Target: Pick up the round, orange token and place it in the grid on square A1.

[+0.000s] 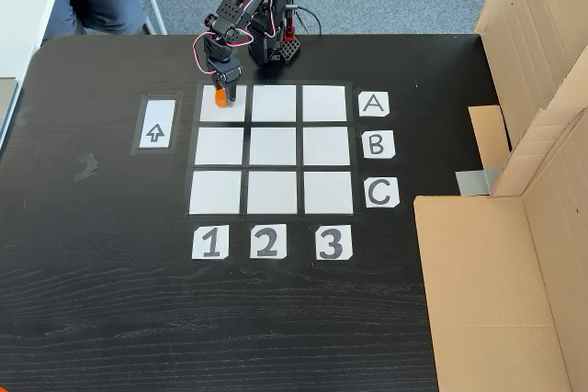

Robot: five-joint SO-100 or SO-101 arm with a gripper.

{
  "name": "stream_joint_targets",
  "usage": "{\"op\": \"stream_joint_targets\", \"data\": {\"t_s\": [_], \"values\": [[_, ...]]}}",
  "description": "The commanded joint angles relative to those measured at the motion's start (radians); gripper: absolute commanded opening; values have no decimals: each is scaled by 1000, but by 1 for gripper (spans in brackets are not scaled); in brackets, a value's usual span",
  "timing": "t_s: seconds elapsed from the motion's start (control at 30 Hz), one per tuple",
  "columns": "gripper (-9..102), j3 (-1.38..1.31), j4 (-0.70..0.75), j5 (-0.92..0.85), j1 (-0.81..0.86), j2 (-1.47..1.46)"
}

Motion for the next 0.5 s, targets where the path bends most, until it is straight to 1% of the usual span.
{"op": "stream_joint_targets", "data": {"t_s": [0.0,0.47], "values": [[4,-3,-17,-6,-21,-25],[3,8,-9,14,40,-46]]}}
